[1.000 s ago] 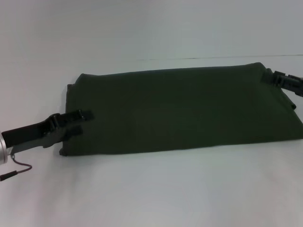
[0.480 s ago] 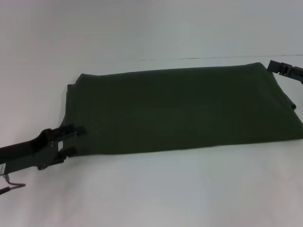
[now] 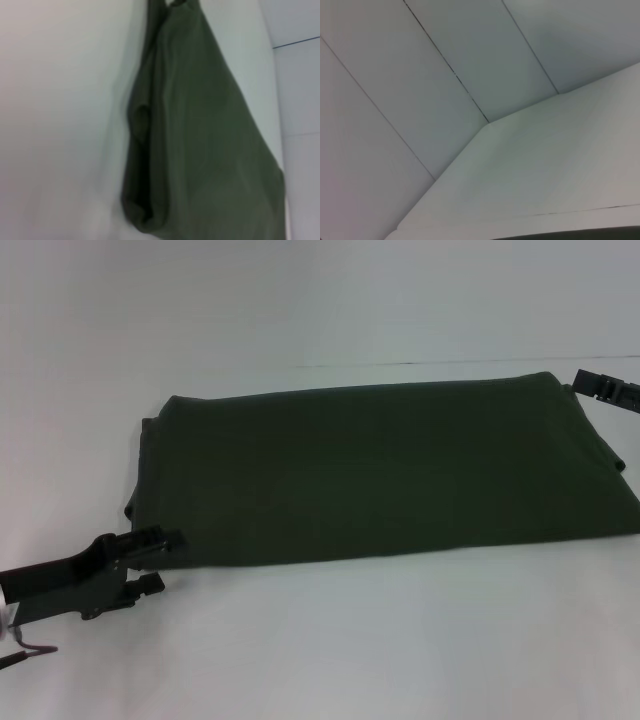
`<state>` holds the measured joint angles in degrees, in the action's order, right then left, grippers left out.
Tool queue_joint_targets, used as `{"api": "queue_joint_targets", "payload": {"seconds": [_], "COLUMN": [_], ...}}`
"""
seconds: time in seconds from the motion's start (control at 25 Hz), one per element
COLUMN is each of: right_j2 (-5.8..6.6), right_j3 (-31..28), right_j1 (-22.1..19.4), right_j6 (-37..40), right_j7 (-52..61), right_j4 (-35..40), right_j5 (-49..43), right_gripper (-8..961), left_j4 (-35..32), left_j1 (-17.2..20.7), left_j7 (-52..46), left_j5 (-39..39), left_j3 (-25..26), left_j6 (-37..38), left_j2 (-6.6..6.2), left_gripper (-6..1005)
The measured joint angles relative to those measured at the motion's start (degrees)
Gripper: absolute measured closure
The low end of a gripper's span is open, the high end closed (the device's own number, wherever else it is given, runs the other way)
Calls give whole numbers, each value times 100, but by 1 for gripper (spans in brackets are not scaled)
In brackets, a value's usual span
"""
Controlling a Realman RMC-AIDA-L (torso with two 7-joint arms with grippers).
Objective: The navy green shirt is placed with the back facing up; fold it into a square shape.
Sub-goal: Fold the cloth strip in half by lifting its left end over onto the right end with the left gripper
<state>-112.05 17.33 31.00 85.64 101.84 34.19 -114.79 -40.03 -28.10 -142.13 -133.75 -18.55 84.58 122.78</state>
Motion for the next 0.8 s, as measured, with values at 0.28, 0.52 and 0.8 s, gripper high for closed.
{"api": "queue_joint_targets", "payload": {"seconds": [0.28,0.52,0.8], "right_j2": [-4,-5,0], "right_j3": [-17,-24,-39], "right_j1": [-31,-44,-64], "right_j6": [5,3,1], "right_j7": [-5,0,8], "right_j4": [0,0,0], "right_j5": [1,1,15], "right_gripper": [133,133,132], "left_j4": [147,181,228], "left_j1": [-49,-91,-106], "left_j7": [36,37,26], "left_j5": [-98,-136,-143], "left_j3": [-18,-32,-51], "left_j6": [-262,-443,-553], "left_j2": [-16,-20,-26], "left_gripper": [173,173,172]}}
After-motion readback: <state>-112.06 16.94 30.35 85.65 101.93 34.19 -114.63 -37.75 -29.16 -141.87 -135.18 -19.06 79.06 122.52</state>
